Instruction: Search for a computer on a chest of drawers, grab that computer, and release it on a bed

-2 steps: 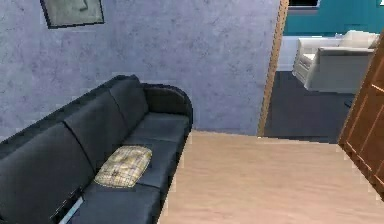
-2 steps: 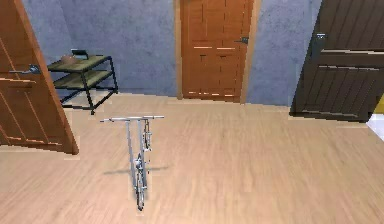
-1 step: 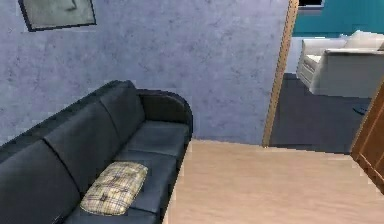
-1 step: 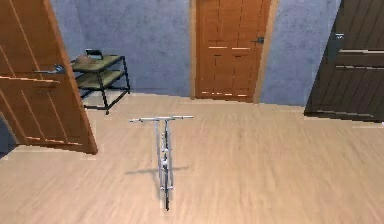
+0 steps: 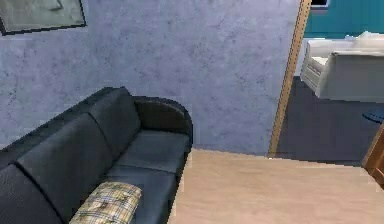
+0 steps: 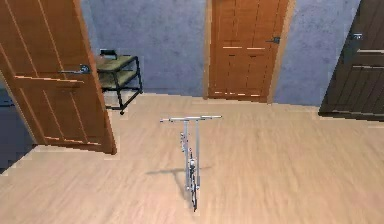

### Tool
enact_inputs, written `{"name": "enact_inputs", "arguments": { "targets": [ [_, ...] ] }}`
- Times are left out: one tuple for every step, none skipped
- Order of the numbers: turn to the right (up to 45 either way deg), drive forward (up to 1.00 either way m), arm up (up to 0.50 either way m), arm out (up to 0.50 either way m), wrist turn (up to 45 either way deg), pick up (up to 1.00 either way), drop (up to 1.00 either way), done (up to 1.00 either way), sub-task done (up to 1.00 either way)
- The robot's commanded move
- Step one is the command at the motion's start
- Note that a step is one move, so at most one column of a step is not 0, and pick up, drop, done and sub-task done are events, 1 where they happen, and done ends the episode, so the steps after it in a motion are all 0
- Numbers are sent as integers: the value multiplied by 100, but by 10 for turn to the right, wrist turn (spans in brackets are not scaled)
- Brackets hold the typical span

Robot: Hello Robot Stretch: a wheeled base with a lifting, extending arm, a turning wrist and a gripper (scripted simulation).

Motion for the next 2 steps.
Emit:
{"name": "enact_inputs", "arguments": {
  "targets": [
    [450,0,0,0,0,0,0,0,0],
    [450,0,0,0,0,0,0,0,0]
  ]
}}
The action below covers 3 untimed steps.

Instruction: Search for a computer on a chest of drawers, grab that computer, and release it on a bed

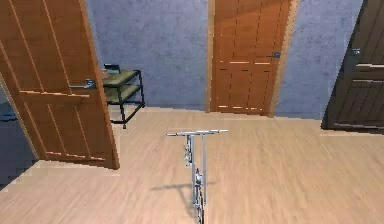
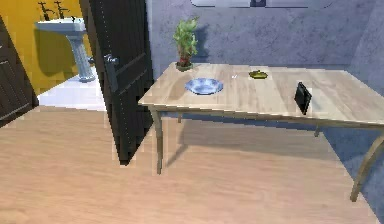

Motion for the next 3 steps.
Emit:
{"name": "enact_inputs", "arguments": {
  "targets": [
    [90,0,0,0,0,0,0,0,0],
    [0,10,0,0,0,0,0,0,0],
    [-450,0,0,0,0,0,0,0,0]
  ]
}}
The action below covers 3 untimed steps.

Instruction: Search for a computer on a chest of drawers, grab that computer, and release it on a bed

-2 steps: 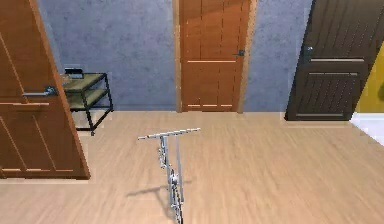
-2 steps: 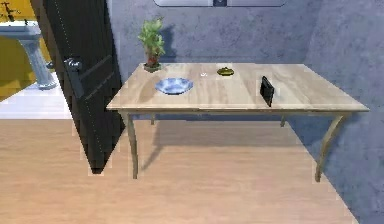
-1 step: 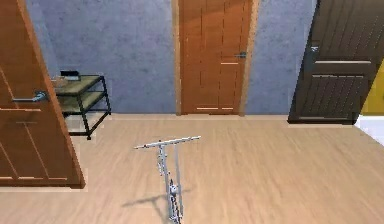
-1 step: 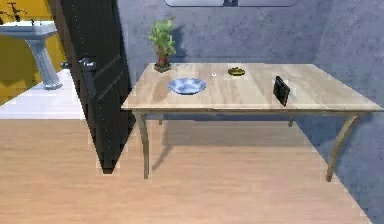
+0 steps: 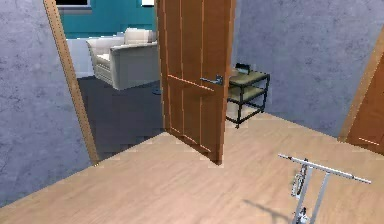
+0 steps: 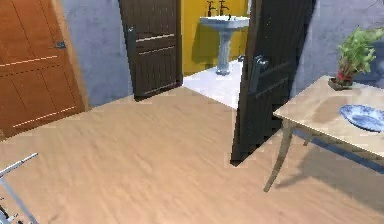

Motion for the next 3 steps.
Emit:
{"name": "enact_inputs", "arguments": {
  "targets": [
    [-150,0,0,0,0,0,0,0,0],
    [0,100,0,0,0,0,0,0,0],
    [-60,0,0,0,0,0,0,0,0]
  ]
}}
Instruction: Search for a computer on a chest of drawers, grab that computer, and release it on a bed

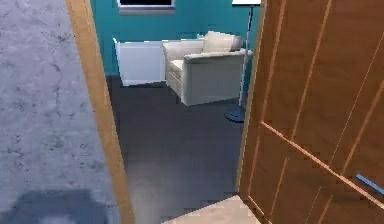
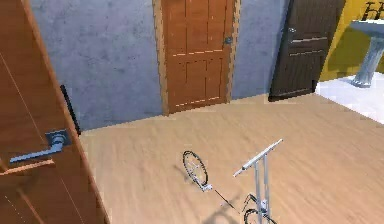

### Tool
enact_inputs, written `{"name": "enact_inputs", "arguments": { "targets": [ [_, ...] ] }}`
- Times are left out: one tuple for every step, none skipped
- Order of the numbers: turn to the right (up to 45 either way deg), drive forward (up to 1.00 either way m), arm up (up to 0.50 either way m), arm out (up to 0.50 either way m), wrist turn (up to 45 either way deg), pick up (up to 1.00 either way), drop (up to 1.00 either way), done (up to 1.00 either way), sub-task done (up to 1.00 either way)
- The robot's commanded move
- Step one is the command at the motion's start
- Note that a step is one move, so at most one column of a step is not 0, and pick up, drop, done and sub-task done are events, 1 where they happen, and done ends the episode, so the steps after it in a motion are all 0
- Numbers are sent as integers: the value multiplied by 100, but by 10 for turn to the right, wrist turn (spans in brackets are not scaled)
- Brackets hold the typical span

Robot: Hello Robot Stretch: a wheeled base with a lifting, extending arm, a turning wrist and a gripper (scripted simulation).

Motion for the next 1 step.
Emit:
{"name": "enact_inputs", "arguments": {
  "targets": [
    [0,50,0,0,0,0,0,0,0]
  ]
}}
